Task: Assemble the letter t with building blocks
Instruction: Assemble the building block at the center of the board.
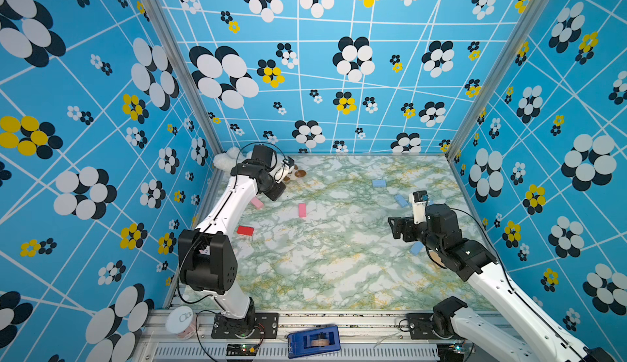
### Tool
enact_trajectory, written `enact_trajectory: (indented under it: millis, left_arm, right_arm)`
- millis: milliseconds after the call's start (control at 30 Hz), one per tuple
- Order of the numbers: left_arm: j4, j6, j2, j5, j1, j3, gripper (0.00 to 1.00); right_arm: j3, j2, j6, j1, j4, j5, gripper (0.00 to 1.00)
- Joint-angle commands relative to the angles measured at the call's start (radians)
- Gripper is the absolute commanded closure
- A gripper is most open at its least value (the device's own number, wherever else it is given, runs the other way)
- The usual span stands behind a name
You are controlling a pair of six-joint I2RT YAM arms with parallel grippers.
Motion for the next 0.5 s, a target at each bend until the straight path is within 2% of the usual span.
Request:
enact_trajectory:
  millis: [0, 133, 300, 467]
  left_arm:
    - [-0.032, 0.251, -0.01, -0.093, -0.037, -0.027, 1.0]
    - [-0.065, 0.36, 0.038, -0.13, -0.06, -0.032, 1.0]
    - [-0.071, 0.46, 0.115, -0.231, -0.115, -0.053, 1.0]
    - [-0.089, 0.459, 0.192, -0.188, -0.13, -0.011, 1.0]
  right_arm:
    - [-0.02, -0.003, -0.012, 0.009, 0.026, -0.021, 0.05]
    - [-0.009, 0.016, -0.02, 0.008, 0.029, -0.029, 0.05]
    - [0.011, 0.024, -0.031, 0.009, 0.027, -0.011, 0.05]
    - [0.034, 0.041, -0.051, 0.008, 0.024, -0.029, 0.05]
